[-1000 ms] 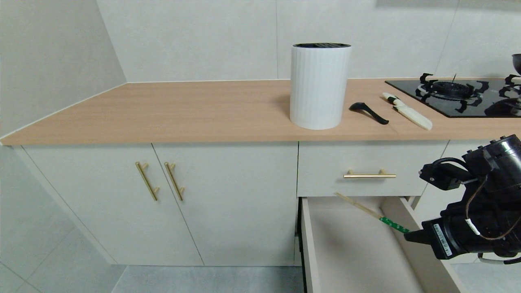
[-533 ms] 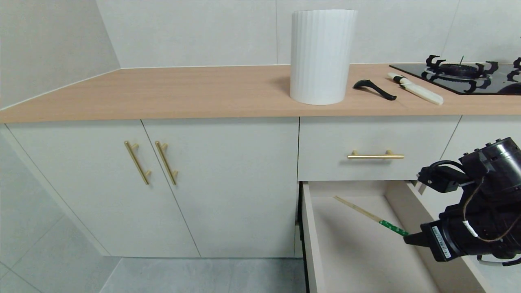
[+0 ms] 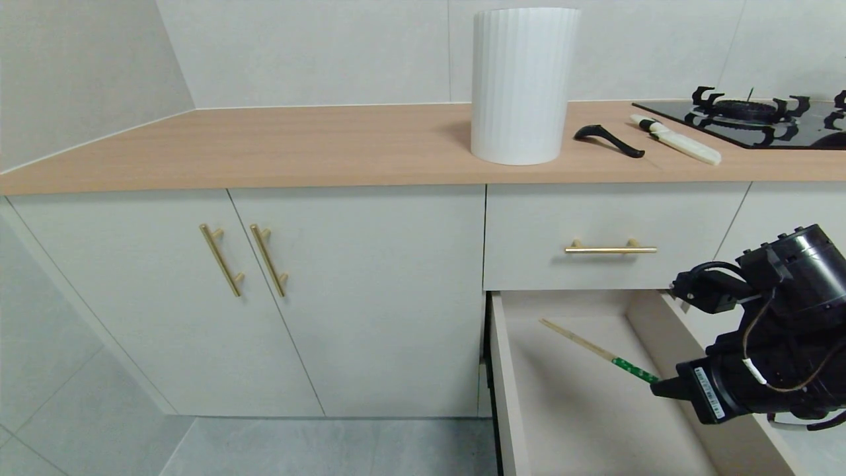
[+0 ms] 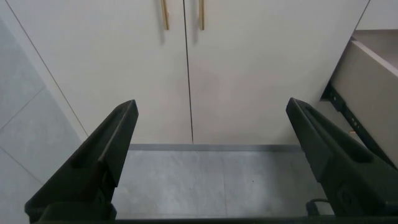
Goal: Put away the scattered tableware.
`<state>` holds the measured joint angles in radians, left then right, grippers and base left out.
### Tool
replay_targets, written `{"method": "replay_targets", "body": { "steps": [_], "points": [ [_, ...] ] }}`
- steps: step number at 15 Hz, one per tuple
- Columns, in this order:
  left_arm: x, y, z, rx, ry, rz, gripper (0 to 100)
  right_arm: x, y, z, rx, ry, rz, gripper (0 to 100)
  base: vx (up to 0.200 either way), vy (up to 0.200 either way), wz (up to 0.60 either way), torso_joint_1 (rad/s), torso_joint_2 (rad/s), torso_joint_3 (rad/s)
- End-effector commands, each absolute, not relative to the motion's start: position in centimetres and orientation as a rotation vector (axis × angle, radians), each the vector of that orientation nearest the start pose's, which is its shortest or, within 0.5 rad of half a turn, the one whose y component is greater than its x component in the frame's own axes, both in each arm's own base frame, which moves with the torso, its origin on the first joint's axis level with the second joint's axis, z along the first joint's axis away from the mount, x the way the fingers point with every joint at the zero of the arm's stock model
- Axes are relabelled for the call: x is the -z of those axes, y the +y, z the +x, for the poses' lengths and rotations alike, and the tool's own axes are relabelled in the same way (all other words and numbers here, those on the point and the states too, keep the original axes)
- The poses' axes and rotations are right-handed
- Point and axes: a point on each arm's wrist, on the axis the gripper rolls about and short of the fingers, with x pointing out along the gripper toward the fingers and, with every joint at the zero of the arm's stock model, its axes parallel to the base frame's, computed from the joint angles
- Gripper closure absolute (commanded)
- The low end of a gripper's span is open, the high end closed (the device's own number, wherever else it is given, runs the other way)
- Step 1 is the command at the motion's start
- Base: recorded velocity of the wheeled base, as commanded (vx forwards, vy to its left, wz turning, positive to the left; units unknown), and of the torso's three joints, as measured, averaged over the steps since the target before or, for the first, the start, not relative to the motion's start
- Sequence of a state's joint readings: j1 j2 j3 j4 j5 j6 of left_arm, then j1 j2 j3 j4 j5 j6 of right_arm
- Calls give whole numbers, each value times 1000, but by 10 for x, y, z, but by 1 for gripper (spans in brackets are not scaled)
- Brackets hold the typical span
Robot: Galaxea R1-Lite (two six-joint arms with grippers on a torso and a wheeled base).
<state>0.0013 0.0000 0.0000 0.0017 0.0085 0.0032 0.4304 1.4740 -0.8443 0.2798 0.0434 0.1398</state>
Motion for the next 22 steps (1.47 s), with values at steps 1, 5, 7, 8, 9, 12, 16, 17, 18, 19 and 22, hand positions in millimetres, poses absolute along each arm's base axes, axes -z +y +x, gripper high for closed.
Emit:
{"method": "replay_targets", "body": {
  "steps": [1, 5, 7, 8, 9, 12, 16, 17, 18, 19, 22],
  "points": [
    [-75, 0, -23, -11, 2, 3, 0, -165, 99, 210, -378, 949, -55, 100, 0, 0, 0, 0, 0, 0],
    [-75, 0, -23, -11, 2, 3, 0, -115, 125, 258, -315, 1006, 1, 100, 0, 0, 0, 0, 0, 0],
    [-75, 0, -23, -11, 2, 3, 0, -81, 136, 279, -206, 1049, 41, 100, 0, 0, 0, 0, 0, 0],
    [-75, 0, -23, -11, 2, 3, 0, -65, 139, 286, -173, 1072, 34, 100, 0, 0, 0, 0, 0, 0],
    [-75, 0, -23, -11, 2, 2, 0, -57, 141, 290, -169, 1077, 34, 100, 0, 0, 0, 0, 0, 0],
    [-75, 0, -23, -11, 2, 3, 0, -49, 145, 296, -155, 1055, 78, 100, 0, 0, 0, 0, 0, 0],
    [-75, 0, -23, -11, 2, 3, 0, -34, 147, 300, -140, 1077, 82, 100, 0, 0, 0, 0, 0, 0],
    [-75, 0, -23, -11, 2, 3, 0, -30, 148, 301, -140, 1083, 81, 100, 0, 0, 0, 0, 0, 0],
    [-75, 0, -23, -11, 2, 3, 0, -25, 149, 302, -141, 1085, 80, 100, 0, 0, 0, 0, 0, 0],
    [-75, 0, -23, -11, 2, 3, 0, -17, 151, 304, -141, 1088, 76, 100, 0, 0, 0, 0, 0, 0],
    [-75, 0, -23, -11, 2, 3, 0, 0, 155, 306, -142, 1106, 69, 100, 0, 0, 0, 0, 0, 0]
  ]
}}
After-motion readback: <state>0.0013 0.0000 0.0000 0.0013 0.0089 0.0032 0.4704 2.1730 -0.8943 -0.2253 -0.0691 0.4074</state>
